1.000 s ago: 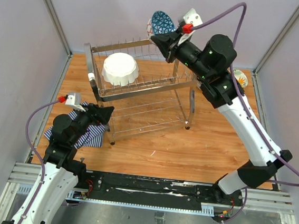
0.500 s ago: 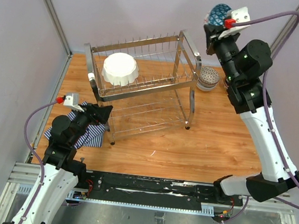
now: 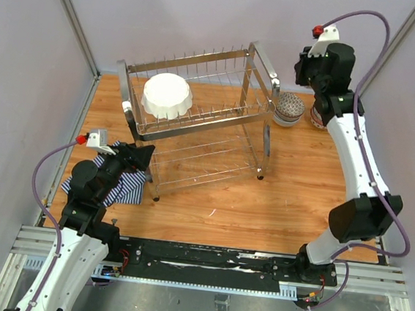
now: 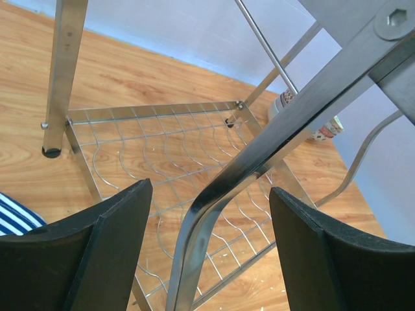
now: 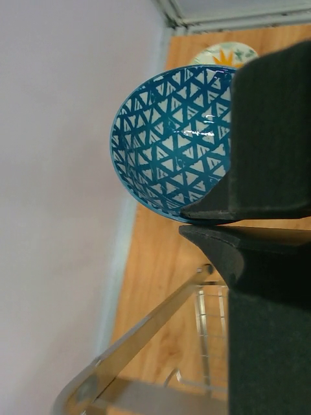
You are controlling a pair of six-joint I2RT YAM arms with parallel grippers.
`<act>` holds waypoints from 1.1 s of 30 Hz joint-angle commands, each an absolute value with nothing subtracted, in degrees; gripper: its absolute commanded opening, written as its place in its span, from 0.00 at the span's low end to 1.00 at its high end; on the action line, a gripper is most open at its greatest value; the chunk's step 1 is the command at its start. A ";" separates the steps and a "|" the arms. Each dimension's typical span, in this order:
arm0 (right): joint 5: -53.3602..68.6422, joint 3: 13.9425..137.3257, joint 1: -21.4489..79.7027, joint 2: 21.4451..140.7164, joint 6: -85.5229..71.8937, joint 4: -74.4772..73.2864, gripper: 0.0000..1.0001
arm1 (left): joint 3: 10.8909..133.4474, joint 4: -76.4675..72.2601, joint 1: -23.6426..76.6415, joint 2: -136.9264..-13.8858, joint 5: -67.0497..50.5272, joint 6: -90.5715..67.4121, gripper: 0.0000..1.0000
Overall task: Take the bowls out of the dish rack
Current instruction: Place the bowl with the bowl.
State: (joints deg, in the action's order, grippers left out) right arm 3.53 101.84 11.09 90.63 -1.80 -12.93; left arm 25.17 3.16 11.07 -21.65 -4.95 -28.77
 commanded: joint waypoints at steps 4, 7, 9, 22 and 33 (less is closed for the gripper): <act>2.66 102.51 9.75 93.40 -4.31 -17.97 0.01 | 25.17 2.08 11.37 -21.07 -4.01 -28.56 0.78; 2.98 102.64 9.71 94.93 -4.04 -17.69 0.01 | 25.18 1.87 11.42 -21.48 -4.09 -28.26 0.77; 3.51 104.51 9.67 97.16 -3.60 -18.52 0.01 | 25.22 1.91 11.35 -21.61 -4.08 -28.06 0.78; 3.56 111.77 8.80 110.36 -1.86 -18.25 0.01 | 23.33 0.36 11.43 -19.41 -2.91 -27.47 0.77; 4.57 116.32 7.58 117.70 -1.91 -18.83 0.01 | 21.19 -3.60 11.43 -19.68 -5.56 -27.06 0.77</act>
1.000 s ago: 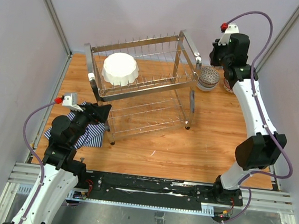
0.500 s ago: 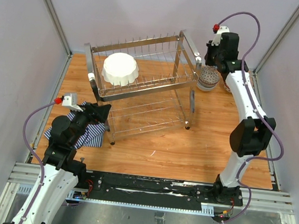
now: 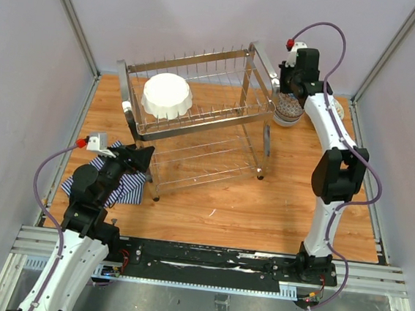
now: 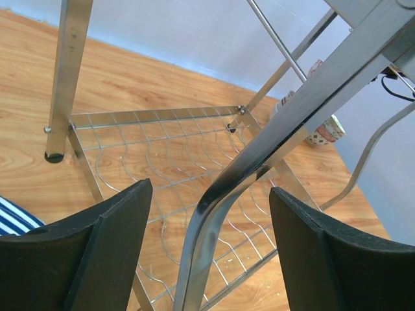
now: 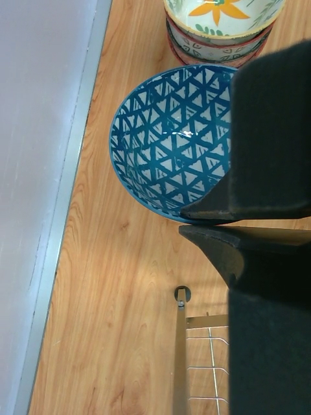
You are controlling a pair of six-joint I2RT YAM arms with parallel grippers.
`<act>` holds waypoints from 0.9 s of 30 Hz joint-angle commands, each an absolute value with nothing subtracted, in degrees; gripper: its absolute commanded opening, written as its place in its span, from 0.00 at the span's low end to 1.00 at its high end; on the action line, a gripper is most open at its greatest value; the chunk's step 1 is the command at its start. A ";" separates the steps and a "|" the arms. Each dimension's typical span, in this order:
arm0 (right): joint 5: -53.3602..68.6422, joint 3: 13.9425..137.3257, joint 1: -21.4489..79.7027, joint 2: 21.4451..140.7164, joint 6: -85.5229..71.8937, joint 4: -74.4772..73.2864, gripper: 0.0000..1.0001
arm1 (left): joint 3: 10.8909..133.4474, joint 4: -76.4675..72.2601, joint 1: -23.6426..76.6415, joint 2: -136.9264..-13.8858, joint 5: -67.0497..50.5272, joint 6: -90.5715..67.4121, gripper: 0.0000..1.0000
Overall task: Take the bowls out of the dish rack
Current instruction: Place the bowl with the bowl.
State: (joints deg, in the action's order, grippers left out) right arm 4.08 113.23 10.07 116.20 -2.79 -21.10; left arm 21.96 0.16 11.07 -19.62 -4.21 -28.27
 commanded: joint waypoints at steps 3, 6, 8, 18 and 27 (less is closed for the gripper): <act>4.70 116.77 7.18 118.83 -2.34 -18.74 0.01 | 21.09 -4.56 11.40 -20.24 -6.23 -26.74 0.77; 4.75 117.10 6.88 119.66 -2.71 -18.85 0.01 | 21.12 -5.37 11.40 -20.93 -6.67 -26.60 0.77; 4.88 117.15 6.64 119.94 -2.97 -18.90 0.01 | 21.10 -5.65 11.43 -21.47 -6.65 -26.54 0.77; 5.99 115.21 6.50 121.26 -3.52 -18.11 0.01 | 20.48 -7.21 11.38 -22.95 -6.68 -27.25 0.77; 6.92 114.46 6.50 122.29 -4.34 -17.85 0.01 | 20.44 -7.18 11.38 -22.99 -6.41 -27.33 0.77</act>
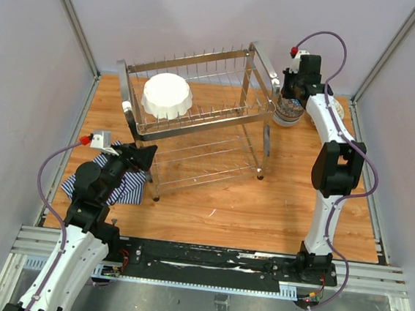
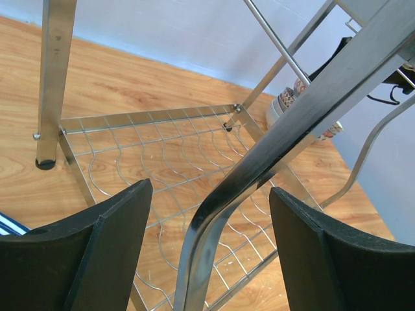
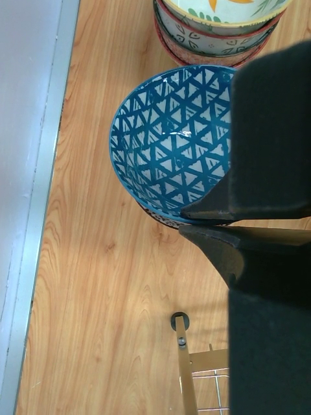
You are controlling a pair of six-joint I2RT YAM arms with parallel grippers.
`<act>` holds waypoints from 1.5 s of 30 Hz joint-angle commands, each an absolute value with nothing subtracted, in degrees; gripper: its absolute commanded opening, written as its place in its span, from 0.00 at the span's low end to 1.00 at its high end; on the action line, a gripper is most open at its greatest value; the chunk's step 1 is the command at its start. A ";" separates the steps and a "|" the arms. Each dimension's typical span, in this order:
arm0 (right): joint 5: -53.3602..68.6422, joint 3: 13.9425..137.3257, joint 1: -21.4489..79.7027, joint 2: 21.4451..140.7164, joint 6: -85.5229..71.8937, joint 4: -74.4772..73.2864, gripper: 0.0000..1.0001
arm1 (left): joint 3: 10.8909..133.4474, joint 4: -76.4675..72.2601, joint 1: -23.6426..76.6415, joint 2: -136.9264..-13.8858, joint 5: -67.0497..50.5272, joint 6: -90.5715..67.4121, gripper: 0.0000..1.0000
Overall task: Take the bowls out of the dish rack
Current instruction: Place the bowl with the bowl.
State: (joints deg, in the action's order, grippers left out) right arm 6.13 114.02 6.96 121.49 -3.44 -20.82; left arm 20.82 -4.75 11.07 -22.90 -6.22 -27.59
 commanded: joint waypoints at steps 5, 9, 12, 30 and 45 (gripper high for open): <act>7.59 113.59 6.50 122.10 -4.82 -17.61 0.01 | 20.33 -7.21 11.43 -22.87 -6.52 -27.33 0.77; 7.68 112.93 6.45 121.96 -5.14 -17.44 0.01 | 20.33 -7.12 11.43 -22.76 -6.63 -27.40 0.77; 7.92 112.60 6.48 122.04 -5.46 -17.43 0.01 | 20.37 -6.95 11.43 -22.51 -6.50 -27.42 0.77; 8.58 111.90 6.50 122.71 -7.01 -17.79 0.18 | 20.35 -6.13 11.43 -21.83 -6.76 -27.29 0.77; 8.27 111.48 6.42 116.21 -7.34 -16.04 0.32 | 21.47 -1.76 11.42 -14.37 -12.87 -25.94 0.77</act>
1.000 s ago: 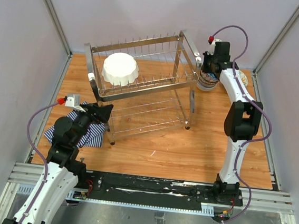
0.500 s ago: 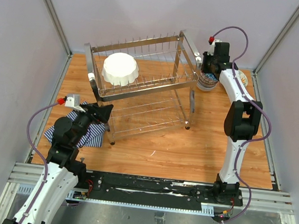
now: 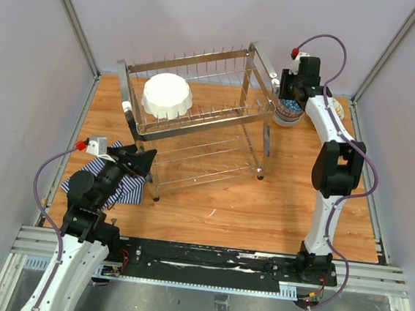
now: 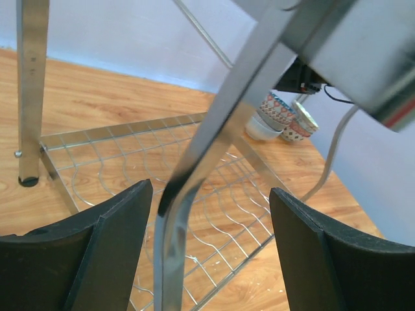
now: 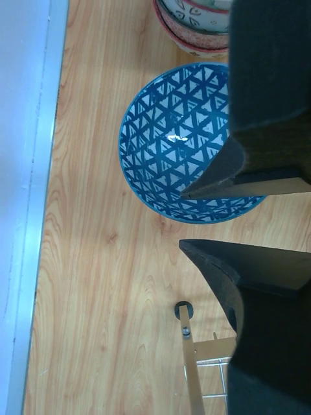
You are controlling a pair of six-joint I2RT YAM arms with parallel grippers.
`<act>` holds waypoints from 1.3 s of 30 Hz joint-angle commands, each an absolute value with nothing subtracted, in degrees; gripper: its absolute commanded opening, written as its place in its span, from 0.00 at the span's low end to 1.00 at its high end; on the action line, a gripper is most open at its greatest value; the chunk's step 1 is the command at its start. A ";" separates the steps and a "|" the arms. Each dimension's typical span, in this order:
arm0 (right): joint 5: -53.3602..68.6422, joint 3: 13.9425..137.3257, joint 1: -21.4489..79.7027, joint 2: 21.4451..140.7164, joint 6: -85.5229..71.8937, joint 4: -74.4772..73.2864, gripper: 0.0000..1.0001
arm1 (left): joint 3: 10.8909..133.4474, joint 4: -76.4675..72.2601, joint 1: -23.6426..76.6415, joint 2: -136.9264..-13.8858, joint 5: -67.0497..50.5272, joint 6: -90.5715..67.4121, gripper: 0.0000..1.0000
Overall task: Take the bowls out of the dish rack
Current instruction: Place the bowl with the bowl, then adjust the dish rack at the center of the board.
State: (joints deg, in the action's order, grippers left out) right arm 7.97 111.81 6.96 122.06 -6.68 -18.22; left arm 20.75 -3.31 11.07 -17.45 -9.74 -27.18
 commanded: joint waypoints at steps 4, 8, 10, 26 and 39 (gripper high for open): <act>7.80 110.78 6.40 111.78 -7.55 -15.59 0.36 | 22.52 1.25 11.42 -10.89 -13.79 -25.82 0.78; 6.69 109.77 6.41 107.23 -7.80 -15.50 0.39 | 23.52 4.03 11.43 -7.32 -13.24 -26.85 0.78; 6.35 109.23 6.29 104.93 -7.90 -15.53 0.44 | 24.40 5.66 11.43 -6.07 -12.47 -26.98 0.78; 19.69 103.43 6.47 87.32 -11.25 -13.23 0.54 | 30.71 11.38 11.42 -4.54 -5.39 -29.42 0.78; 22.23 103.50 16.14 81.16 -9.74 -19.82 0.56 | 30.55 12.02 11.38 -9.96 -4.22 -29.98 0.78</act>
State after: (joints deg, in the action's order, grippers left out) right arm 22.44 102.41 11.66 81.97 -11.42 -15.97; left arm 29.56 11.75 11.07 -9.08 -4.99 -29.98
